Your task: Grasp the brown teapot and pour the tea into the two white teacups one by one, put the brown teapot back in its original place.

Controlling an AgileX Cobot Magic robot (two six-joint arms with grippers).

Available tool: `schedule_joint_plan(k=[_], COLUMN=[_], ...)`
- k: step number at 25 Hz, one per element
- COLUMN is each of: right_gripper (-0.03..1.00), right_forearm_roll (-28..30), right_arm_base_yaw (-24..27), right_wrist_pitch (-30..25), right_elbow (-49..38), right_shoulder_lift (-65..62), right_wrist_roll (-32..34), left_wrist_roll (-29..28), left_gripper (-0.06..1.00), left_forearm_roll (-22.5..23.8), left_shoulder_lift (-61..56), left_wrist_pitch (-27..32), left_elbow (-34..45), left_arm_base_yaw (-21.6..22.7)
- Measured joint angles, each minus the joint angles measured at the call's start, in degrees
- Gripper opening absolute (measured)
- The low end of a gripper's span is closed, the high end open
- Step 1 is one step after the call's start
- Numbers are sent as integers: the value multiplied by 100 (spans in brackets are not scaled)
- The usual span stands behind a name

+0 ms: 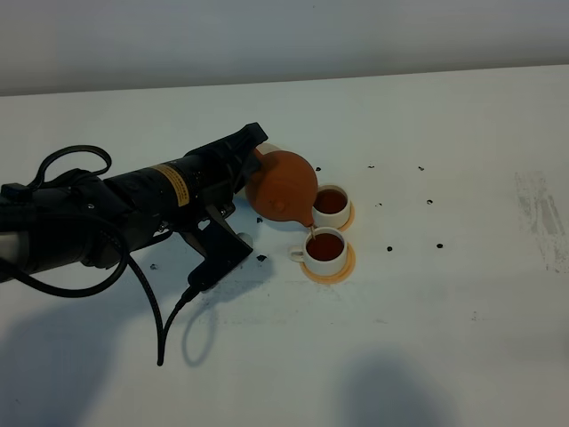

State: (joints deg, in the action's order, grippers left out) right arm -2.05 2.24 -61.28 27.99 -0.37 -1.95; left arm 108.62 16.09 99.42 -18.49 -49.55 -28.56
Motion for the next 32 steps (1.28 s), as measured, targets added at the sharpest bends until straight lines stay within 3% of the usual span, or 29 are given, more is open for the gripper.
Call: schedule_joint_plan(k=[17,32], right_gripper=[51,51], right_forearm_roll=[0,0], right_arm_base_yaw=[0,0], right_wrist_pitch=[0,0], right_elbow=[0,0], right_shoulder_lift=[0,0], right_wrist_roll=[0,0], left_wrist_roll=[-55,-1137], left_gripper=[10,10], left_forearm_roll=[0,-19], left_shoulder_lift=[0,-149], left_wrist_pitch=[-12,558], left_elbow=[0,0], left_arm_base_yaw=[0,0])
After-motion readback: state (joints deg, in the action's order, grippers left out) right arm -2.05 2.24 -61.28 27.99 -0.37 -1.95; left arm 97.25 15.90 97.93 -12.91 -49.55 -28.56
